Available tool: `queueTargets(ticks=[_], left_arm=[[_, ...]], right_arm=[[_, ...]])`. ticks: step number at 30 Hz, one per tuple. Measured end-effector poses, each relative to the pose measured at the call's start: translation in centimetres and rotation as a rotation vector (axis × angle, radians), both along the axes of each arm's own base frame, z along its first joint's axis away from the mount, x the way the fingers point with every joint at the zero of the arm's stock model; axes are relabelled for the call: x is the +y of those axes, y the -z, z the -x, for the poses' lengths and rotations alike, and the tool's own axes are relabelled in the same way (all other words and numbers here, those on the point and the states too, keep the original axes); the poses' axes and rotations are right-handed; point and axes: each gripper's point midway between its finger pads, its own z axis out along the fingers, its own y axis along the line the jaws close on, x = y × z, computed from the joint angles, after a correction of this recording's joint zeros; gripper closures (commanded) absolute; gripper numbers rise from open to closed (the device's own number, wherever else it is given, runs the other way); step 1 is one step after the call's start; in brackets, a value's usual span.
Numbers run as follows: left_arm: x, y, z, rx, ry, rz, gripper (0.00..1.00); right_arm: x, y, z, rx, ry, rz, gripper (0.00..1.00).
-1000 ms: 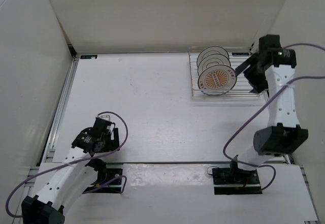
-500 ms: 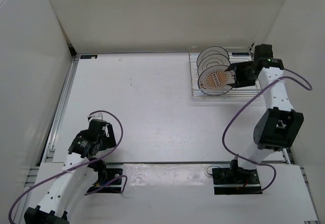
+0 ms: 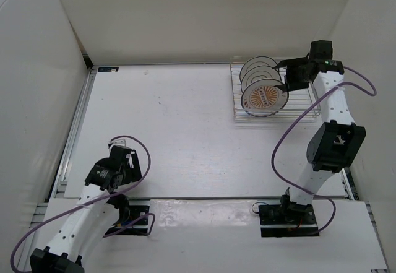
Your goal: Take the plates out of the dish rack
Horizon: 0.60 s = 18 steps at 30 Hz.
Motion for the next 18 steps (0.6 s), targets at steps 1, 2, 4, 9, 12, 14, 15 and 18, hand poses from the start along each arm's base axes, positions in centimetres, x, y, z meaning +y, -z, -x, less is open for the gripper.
queueTargets(ticks=[1,2,4,9,12,14,15,18], left_arm=[[0.0,0.1,0.1,0.009,0.0,-0.001,0.0],[0.0,0.2,0.1,0.015,-0.001,-0.003,0.0],[0.0,0.3,0.2,0.024,-0.003,-0.003,0.0],[-0.1,0.3,0.2,0.024,-0.002,0.001,0.0],[-0.1,0.3,0.2,0.023,-0.003,0.002,0.0],[-0.1,0.3,0.2,0.022,-0.003,0.003,0.0],[-0.1,0.3,0.2,0.022,-0.001,0.003,0.0],[-0.3,0.3,0.2,0.021,0.004,0.005,0.0]], right_arm=[[0.1,0.0,-0.1,0.001,-0.001,-0.009,0.29],[0.2,0.2,-0.2,0.004,-0.002,-0.019,0.29],[0.4,0.7,-0.7,0.011,-0.003,-0.037,0.29],[0.6,3.5,-1.7,0.072,-0.001,-0.069,0.34],[0.7,5.1,-2.1,0.108,-0.002,-0.08,0.36],[0.8,5.9,-2.3,0.124,-0.005,-0.084,0.38],[0.8,6.1,-2.3,0.13,-0.004,-0.085,0.4],[0.8,6.4,-2.3,0.134,-0.008,-0.084,0.45]])
